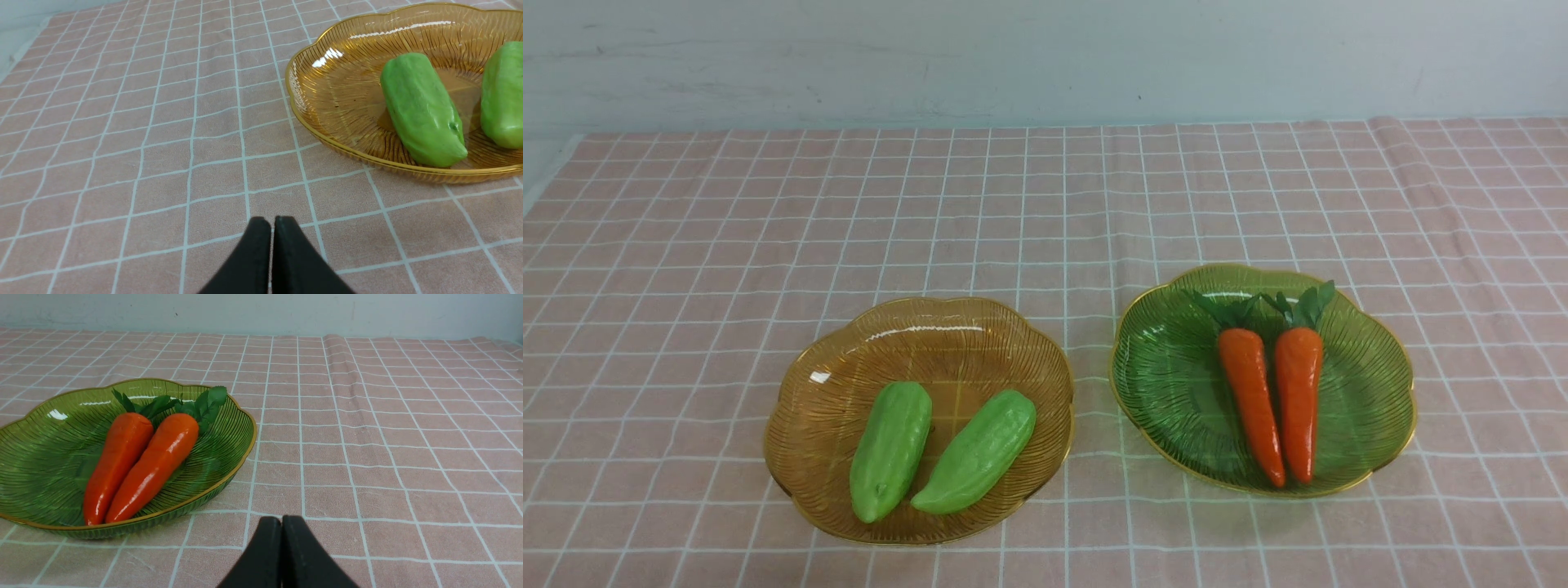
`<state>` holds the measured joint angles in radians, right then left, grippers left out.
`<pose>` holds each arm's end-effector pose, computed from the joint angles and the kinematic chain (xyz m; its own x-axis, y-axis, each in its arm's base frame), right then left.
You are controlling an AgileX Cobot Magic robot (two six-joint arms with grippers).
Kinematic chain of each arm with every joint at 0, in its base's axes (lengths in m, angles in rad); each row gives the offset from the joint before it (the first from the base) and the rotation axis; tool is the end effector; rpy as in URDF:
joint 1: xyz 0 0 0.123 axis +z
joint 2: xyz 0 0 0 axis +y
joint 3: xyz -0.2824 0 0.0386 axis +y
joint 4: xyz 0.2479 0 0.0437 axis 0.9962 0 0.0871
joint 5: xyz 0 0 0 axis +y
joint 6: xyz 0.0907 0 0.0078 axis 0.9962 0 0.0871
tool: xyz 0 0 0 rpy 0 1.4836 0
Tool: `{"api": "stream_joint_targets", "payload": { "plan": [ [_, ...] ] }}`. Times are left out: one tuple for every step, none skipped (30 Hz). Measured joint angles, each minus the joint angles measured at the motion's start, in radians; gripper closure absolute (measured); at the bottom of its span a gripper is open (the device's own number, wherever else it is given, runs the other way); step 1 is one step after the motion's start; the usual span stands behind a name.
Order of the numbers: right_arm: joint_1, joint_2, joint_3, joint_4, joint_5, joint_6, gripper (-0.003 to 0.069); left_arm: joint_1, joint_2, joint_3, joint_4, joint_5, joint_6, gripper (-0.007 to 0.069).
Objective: Put different types of vegetables on the plate.
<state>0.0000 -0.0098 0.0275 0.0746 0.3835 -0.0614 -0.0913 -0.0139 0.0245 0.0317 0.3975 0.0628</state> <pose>0.0524 0.0025 0.1700 -0.3081 0.0078 -0.9513 -0.0241 0.9996 0.0160 0.0517 -0.0036 0.1699 -0.3053 0.1202 -0.9446 0.1081 0.9900 0.0911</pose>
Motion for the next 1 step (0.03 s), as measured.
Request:
{"api": "stream_joint_targets", "payload": {
  "plan": [
    [0.0,0.0,0.0,0.0,0.0,0.0,0.0674,0.0,0.0,0.0,0.0,0.0,0.0,0.0628]
  ]
}}
